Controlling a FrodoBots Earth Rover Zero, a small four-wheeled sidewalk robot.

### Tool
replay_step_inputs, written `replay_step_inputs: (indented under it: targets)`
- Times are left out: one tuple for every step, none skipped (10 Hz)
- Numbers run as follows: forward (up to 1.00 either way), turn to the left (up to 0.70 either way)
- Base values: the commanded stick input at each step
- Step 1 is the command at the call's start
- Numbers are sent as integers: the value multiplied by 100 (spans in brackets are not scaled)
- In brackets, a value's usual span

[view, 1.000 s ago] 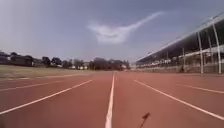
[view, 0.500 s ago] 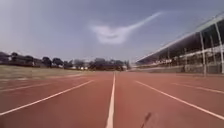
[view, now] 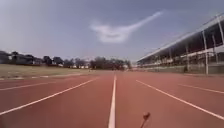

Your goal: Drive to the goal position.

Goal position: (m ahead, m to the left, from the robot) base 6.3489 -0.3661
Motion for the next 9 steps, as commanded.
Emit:
replay_step_inputs:
  targets:
    - [70,0]
    - [70,0]
    - [70,0]
    - [70,0]
    - [70,0]
    - [70,0]
    - [70,0]
    - [70,0]
    - [70,0]
